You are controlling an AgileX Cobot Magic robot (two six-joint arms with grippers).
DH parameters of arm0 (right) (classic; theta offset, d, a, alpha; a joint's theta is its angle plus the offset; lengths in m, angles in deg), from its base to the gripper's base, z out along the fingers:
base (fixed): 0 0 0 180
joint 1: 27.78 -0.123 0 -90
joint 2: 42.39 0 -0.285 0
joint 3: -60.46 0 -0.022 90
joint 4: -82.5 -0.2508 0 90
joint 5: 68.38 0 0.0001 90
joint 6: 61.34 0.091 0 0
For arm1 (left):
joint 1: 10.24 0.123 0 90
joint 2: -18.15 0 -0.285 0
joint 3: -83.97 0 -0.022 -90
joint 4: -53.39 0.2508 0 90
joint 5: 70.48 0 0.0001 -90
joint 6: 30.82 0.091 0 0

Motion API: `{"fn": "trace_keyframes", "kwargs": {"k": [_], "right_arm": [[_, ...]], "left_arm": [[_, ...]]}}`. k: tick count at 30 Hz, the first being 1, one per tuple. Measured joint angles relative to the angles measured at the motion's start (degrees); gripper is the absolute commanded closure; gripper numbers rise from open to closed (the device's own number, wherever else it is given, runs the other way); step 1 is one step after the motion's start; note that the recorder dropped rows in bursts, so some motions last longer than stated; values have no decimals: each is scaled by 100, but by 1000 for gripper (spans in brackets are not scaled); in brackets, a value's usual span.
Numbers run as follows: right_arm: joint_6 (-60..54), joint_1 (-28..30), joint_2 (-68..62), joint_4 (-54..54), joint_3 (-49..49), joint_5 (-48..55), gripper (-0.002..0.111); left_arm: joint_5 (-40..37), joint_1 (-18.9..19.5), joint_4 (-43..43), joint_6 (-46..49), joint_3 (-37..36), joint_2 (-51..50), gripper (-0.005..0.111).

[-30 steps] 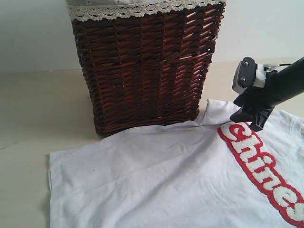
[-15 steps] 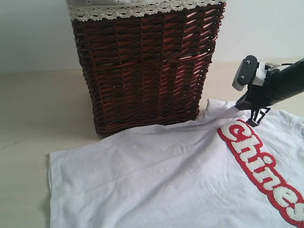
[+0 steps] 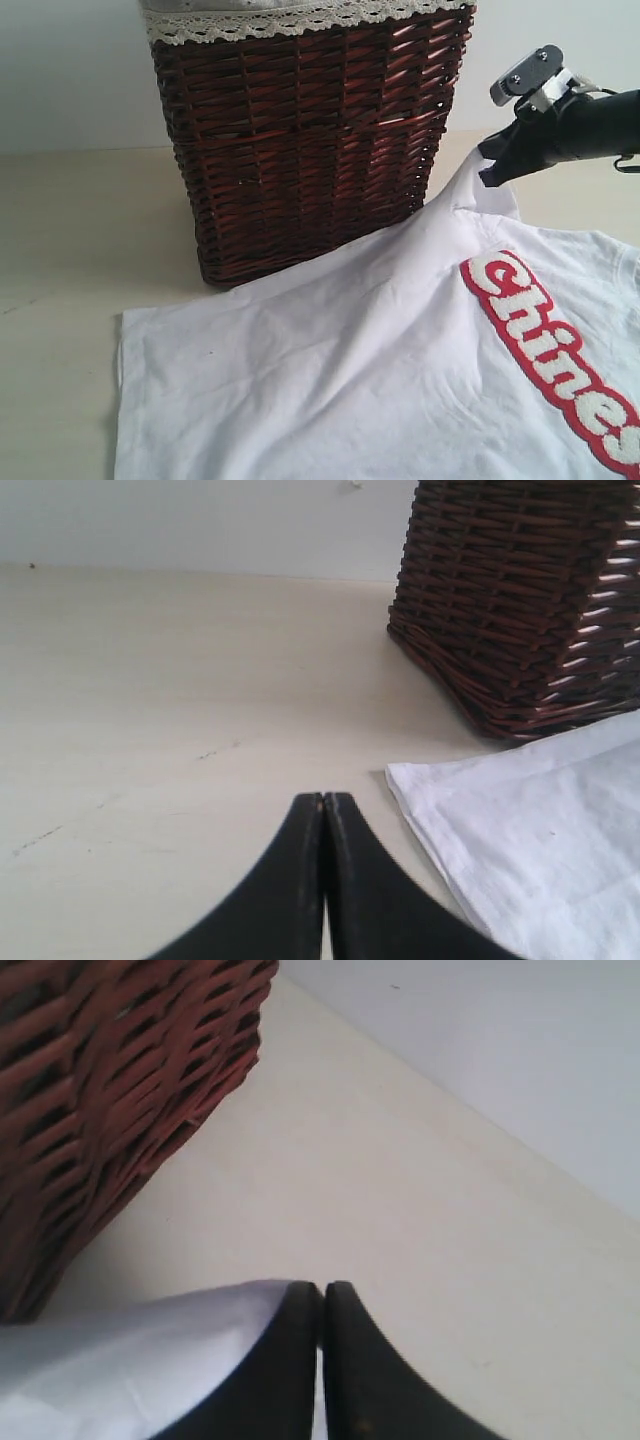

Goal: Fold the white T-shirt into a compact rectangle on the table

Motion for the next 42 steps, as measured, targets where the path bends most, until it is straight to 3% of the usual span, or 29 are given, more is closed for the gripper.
{"fn": "trace_keyframes", "kwargs": {"k": [2, 6, 9, 15, 19, 20, 21, 24, 25, 29, 34, 39, 42], "right_arm": [[0, 0, -52, -256, 31, -9, 97], [0, 0, -119, -428, 36, -34, 65], [0, 0, -119, -471, 45, -71, 50], [217, 0, -2, -538, 45, -432, 52], [790, 47, 546, 155, -45, -944, 56], [988, 95, 742, 445, -108, -944, 63], [1647, 309, 1055, 1472, -318, -544, 69], [3207, 681, 1036, 4112, -879, 1155, 104], [3660, 693, 837, 5019, -1273, 1461, 108], [4031, 681, 754, 5628, -2117, 1156, 108], [3316, 681, 1018, 5983, -2575, 2568, 105], [2634, 681, 1478, 5203, -2601, 2336, 68], [2391, 681, 1869, 4969, -2543, 2336, 55]], "left_arm": [[0, 0, 0, 0, 0, 0, 107], [0, 0, 0, 0, 0, 0, 107], [0, 0, 0, 0, 0, 0, 107], [0, 0, 0, 0, 0, 0, 107], [0, 0, 0, 0, 0, 0, 107], [0, 0, 0, 0, 0, 0, 107], [0, 0, 0, 0, 0, 0, 107], [0, 0, 0, 0, 0, 0, 107], [0, 0, 0, 0, 0, 0, 107], [0, 0, 0, 0, 0, 0, 107], [0, 0, 0, 0, 0, 0, 107], [0, 0, 0, 0, 0, 0, 107], [0, 0, 0, 0, 0, 0, 107]]}}
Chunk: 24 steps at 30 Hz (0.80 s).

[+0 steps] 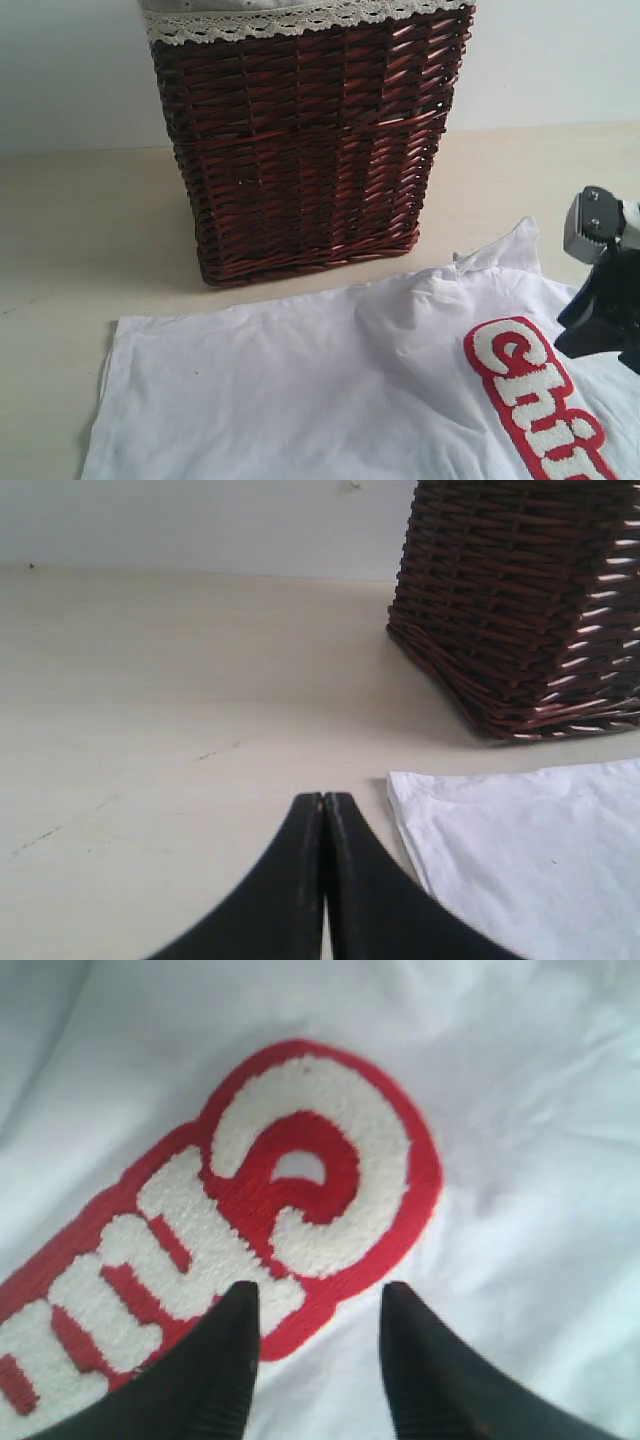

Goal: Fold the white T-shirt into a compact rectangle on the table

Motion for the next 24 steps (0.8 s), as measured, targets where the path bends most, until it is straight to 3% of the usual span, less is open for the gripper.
{"fn": "trace_keyframes", "kwargs": {"k": [6, 12, 21, 24], "right_arm": [[-388, 0, 509, -357, -3, -841, 54], [-1443, 0, -208, -1238, 68, -2285, 54], [-2368, 0, -947, -3130, 762, -2315, 54], [-2387, 0, -1104, -3279, 1001, -1989, 61]], "left_arm": [[0, 0, 0, 0, 0, 0, 107], [0, 0, 0, 0, 0, 0, 107], [0, 0, 0, 0, 0, 0, 107], [0, 0, 0, 0, 0, 0, 107]]}}
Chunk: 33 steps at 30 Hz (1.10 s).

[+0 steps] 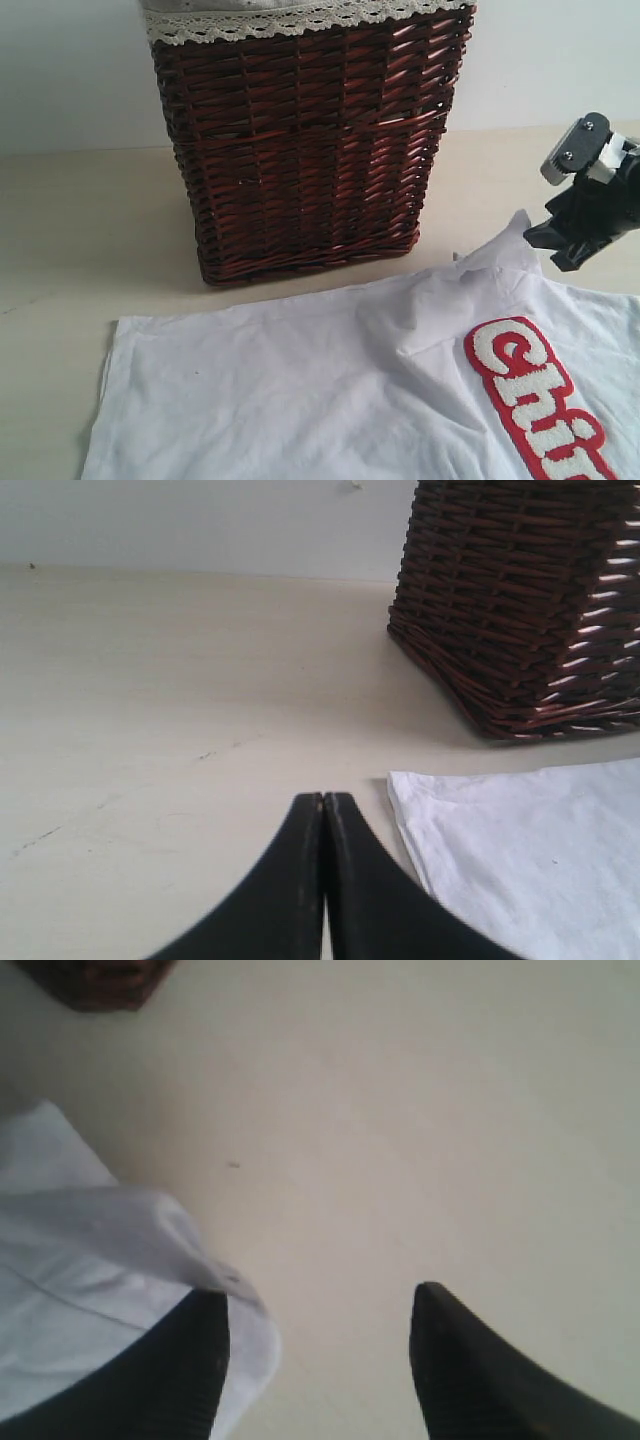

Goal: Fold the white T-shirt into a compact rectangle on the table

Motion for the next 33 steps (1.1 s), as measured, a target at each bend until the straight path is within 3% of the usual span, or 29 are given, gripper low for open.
{"fn": "trace_keyframes", "kwargs": {"k": [6, 12, 24, 26, 28, 33], "right_arm": [[0, 0, -299, -28, 208, 701, 107], [0, 0, -336, -83, 488, 493, 108], [0, 0, -349, -1185, 1384, 277, 108], [0, 0, -387, -1204, 1407, 197, 105], [0, 0, -460, -1203, 1407, 99, 96], [0, 0, -608, -1236, 1407, -90, 56]], "left_arm": [[0, 0, 0, 0, 0, 0, 107], [0, 0, 0, 0, 0, 0, 107], [0, 0, 0, 0, 0, 0, 107], [0, 0, 0, 0, 0, 0, 107], [0, 0, 0, 0, 0, 0, 107], [0, 0, 0, 0, 0, 0, 107]]}}
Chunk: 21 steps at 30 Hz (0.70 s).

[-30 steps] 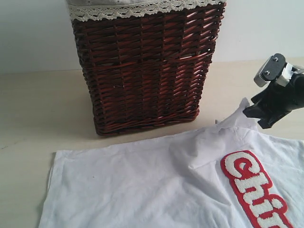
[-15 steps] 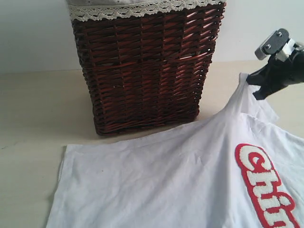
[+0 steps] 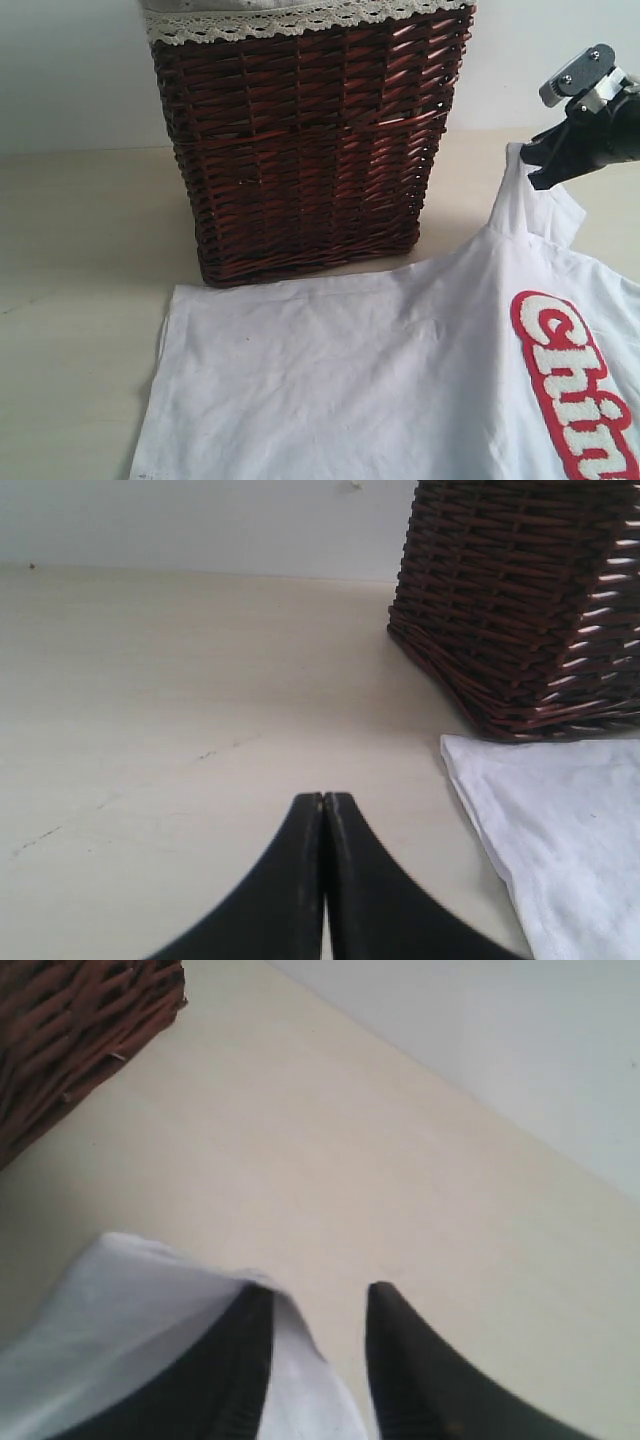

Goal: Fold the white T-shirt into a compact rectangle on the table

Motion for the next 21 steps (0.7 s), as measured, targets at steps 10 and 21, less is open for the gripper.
{"fn": "trace_keyframes", "kwargs": {"k": [10, 21], "right_arm": [[313, 43, 216, -740, 0, -1273, 53], [1824, 1066, -5, 1717, 36, 354, 56]], "left_arm": [[0, 0, 0, 0, 0, 0, 107], [0, 0, 0, 0, 0, 0, 107]]}}
